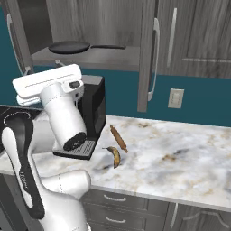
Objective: Pick the pan from the cabinet and place it on the stove. Then turn on the stove burner for the pan.
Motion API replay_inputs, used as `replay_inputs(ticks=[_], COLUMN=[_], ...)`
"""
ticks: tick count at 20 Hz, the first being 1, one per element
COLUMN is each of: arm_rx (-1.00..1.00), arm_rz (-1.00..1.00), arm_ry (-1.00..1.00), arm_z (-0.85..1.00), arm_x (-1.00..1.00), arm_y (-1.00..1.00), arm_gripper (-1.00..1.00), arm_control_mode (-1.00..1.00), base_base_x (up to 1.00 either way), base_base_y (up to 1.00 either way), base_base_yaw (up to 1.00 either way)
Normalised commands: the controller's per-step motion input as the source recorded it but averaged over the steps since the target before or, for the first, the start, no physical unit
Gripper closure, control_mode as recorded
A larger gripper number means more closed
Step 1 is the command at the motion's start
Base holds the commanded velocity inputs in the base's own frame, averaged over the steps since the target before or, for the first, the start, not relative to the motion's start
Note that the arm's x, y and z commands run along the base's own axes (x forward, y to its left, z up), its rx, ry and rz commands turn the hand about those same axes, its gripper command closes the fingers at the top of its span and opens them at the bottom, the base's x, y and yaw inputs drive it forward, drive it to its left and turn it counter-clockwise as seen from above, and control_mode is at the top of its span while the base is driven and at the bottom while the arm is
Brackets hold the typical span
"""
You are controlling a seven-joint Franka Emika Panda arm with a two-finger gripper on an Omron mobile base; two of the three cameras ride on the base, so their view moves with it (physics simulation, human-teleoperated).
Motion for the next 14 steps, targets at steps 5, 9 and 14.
replay_inputs(ticks=[5, 9, 14], arm_rx=[0.0, 0.0, -0.01], arm_rz=[0.13, 0.16, 0.05], arm_ry=[0.0, 0.02, 0.07], arm_z=[-0.01, 0.0, -0.06], arm_x=[0.48, 0.52, 0.32], arm_y=[-0.33, -0.01, 0.07], arm_gripper=[-1.0, -1.0, -1.0], arm_control_mode=[-1.0, -1.0, -1.0], base_base_x=[0.0, 0.0, 0.0], base_base_y=[0.0, 0.0, 0.0], base_base_yaw=[0.0, 0.0, 0.0])
